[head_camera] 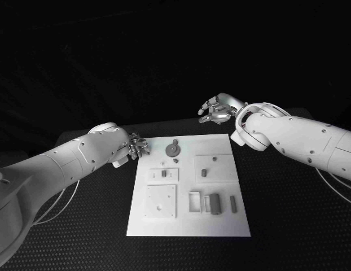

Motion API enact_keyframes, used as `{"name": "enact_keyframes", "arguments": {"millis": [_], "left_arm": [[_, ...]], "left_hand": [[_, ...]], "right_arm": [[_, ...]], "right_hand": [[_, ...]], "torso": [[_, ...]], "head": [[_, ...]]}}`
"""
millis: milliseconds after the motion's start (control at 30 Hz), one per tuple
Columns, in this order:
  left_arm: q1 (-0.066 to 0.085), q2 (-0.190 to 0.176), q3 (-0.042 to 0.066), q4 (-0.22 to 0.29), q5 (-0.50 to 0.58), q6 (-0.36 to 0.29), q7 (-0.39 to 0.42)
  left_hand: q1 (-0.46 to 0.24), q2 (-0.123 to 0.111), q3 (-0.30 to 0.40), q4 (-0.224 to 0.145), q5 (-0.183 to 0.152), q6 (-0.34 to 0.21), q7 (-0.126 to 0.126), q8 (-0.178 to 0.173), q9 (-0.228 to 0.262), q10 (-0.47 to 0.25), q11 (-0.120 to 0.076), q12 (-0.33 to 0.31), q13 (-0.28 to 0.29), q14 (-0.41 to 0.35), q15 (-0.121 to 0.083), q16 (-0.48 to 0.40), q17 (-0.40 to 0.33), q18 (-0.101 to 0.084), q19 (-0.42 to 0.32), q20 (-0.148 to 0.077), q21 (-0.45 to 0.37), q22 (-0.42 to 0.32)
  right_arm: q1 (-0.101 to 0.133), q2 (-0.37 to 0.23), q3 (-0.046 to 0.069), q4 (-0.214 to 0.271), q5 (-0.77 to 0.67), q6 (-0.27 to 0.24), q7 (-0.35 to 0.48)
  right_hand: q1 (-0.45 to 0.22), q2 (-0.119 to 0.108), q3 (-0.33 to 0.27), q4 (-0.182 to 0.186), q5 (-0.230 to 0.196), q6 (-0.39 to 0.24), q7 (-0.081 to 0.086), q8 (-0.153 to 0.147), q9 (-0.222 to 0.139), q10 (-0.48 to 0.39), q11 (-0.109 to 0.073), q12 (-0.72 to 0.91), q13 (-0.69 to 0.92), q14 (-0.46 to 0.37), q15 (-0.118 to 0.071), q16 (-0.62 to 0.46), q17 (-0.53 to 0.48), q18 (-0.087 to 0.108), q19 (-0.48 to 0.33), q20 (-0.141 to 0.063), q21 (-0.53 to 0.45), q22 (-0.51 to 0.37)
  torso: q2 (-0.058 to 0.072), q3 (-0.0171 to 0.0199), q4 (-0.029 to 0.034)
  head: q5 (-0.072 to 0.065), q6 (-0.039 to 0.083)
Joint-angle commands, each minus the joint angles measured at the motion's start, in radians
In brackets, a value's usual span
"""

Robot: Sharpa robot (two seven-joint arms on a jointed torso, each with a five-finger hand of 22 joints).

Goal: Assemble the parts on the task board

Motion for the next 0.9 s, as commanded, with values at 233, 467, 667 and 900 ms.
{"name": "enact_keyframes", "arguments": {"millis": [233, 467, 667, 900], "left_arm": [[0.007, -0.063, 0.005, 0.105, 0.126, -0.015, -0.022], [0.026, -0.133, 0.003, 0.230, 0.128, -0.038, -0.043], [0.033, -0.196, 0.002, 0.349, 0.126, -0.043, -0.073], [0.032, -0.231, -0.001, 0.429, 0.079, -0.076, -0.090]], "left_hand": [[0.011, 0.002, 0.011, 0.000, 0.012, 0.035, -0.027, 0.012, 0.027, 0.017, -0.005, 0.008, 0.013, 0.020, -0.004, 0.010, 0.008, -0.003, 0.019, -0.006, 0.010, 0.016], [0.002, -0.004, 0.020, 0.000, 0.046, 0.044, -0.032, 0.015, 0.036, 0.027, -0.011, 0.013, 0.027, 0.032, -0.009, 0.013, 0.015, -0.005, 0.028, -0.012, 0.014, 0.031], [-0.006, -0.010, 0.026, -0.001, 0.085, 0.051, -0.035, 0.016, 0.045, 0.034, -0.014, 0.017, 0.039, 0.041, -0.013, 0.015, 0.022, -0.005, 0.037, -0.016, 0.015, 0.044], [-0.006, -0.014, 0.027, -0.001, 0.093, 0.053, -0.037, 0.017, 0.048, 0.037, -0.016, 0.019, 0.043, 0.043, -0.014, 0.016, 0.024, -0.004, 0.040, -0.017, 0.016, 0.049]], "right_arm": [[0.000, -0.008, 0.001, 0.005, 0.000, 0.009, 0.006], [0.000, -0.017, 0.001, 0.009, 0.000, 0.008, 0.005], [0.000, -0.021, 0.001, 0.010, 0.000, 0.008, 0.005], [0.000, -0.027, 0.001, 0.012, 0.000, 0.010, 0.004]], "right_hand": [[-0.003, 0.010, -0.005, -0.001, -0.002, 0.013, 0.019, -0.004, 0.002, -0.008, 0.000, 0.005, -0.001, 0.002, -0.004, 0.003, -0.001, 0.011, 0.000, 0.004, -0.002, 0.009], [-0.003, 0.009, -0.005, -0.001, -0.002, 0.014, 0.019, -0.004, 0.002, -0.008, 0.000, 0.005, -0.002, 0.002, -0.004, 0.003, -0.001, 0.011, 0.000, 0.004, -0.002, 0.009], [-0.003, 0.009, -0.005, -0.002, -0.002, 0.014, 0.019, -0.004, 0.002, -0.008, 0.000, 0.005, -0.002, 0.002, -0.004, 0.003, -0.001, 0.011, 0.000, 0.004, -0.002, 0.009], [-0.003, 0.009, -0.005, -0.002, -0.002, 0.014, 0.019, -0.004, 0.002, -0.008, 0.000, 0.006, -0.002, 0.002, -0.004, 0.003, -0.002, 0.011, -0.001, 0.004, -0.002, 0.009]], "torso": [[0.000, -0.0003, 0.0006], [-0.001, -0.0002, 0.0011], [-0.001, -0.0005, 0.0007], [0.000, -0.0003, 0.0005]], "head": [[0.001, -0.003], [0.003, -0.004], [0.005, -0.006], [0.002, -0.011]]}}
